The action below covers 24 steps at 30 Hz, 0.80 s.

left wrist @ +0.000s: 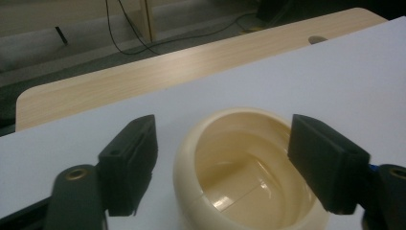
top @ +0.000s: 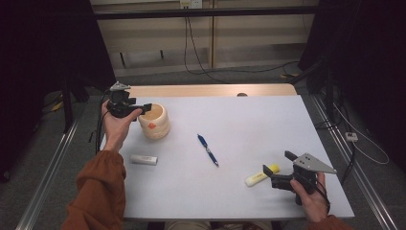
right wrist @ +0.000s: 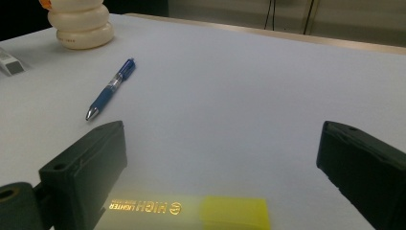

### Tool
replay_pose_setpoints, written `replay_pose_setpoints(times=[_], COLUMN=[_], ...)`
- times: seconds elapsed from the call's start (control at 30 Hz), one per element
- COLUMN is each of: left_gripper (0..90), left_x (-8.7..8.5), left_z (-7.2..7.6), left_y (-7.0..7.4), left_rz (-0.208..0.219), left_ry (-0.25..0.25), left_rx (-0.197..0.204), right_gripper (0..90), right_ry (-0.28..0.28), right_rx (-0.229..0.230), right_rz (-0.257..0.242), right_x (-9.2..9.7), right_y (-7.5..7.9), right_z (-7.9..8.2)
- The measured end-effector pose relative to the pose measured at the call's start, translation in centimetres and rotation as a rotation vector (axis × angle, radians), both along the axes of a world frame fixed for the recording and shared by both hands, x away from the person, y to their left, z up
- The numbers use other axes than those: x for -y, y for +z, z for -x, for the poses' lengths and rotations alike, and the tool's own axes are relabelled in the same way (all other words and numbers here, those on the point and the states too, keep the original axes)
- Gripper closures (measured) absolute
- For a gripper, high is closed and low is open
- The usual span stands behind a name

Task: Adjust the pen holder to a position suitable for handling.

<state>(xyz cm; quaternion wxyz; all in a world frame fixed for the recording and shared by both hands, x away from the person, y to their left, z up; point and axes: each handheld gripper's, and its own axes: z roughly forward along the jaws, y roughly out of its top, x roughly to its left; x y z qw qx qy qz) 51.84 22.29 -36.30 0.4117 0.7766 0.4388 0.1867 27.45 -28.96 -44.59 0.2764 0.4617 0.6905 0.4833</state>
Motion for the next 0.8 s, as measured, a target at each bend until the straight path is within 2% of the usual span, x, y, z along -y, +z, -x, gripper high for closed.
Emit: replay_pose_setpoints(times=[0.03, 0.17, 0.27, 0.4, 0.47, 0.5, 0.6, 0.67, 0.8], left_gripper=[29.7, 38.6, 45.6, 52.2, 54.4, 55.7, 59.6, 59.7, 60.4], left_x=[0.1, 0.1, 0.3, 0.0, -0.2, -0.3, -0.4, -0.4, -0.4], left_z=[-0.2, -1.1, -1.4, -1.7, -1.9, -1.9, -2.0, -2.3, -2.6], left_y=[-0.1, -1.0, -1.6, -2.1, -2.2, -2.2, -2.3, -2.7, -3.2], left_rz=[-0.010, -0.014, -0.031, -0.032, -0.006, -0.006, -0.018, -0.042, -0.042], left_ry=[0.009, -0.011, -0.018, -0.015, -0.007, -0.008, -0.013, -0.010, -0.010], left_rx=[-0.002, -0.035, -0.055, -0.086, -0.096, -0.099, -0.106, -0.117, -0.138], right_gripper=[3.3, 3.5, 3.5, 3.5, 3.4, 3.3, 3.4, 3.3, 3.2], right_ry=[0.002, 0.001, 0.003, 0.005, 0.004, 0.005, 0.005, 0.005, 0.007], right_rx=[-0.002, 0.001, -0.002, -0.003, -0.002, -0.001, -0.001, 0.000, -0.004], right_rz=[0.002, 0.008, 0.006, 0.008, 0.006, 0.006, 0.006, 0.009, 0.010], right_x=[0.0, 0.0, 0.0, 0.0, 0.1, 0.1, 0.1, 0.1, -0.1], right_y=[0.0, 0.0, 0.0, -0.1, 0.0, 0.0, 0.0, 0.0, -0.1], right_z=[0.0, -0.1, -0.1, -0.1, -0.1, -0.1, -0.1, -0.1, -0.1])
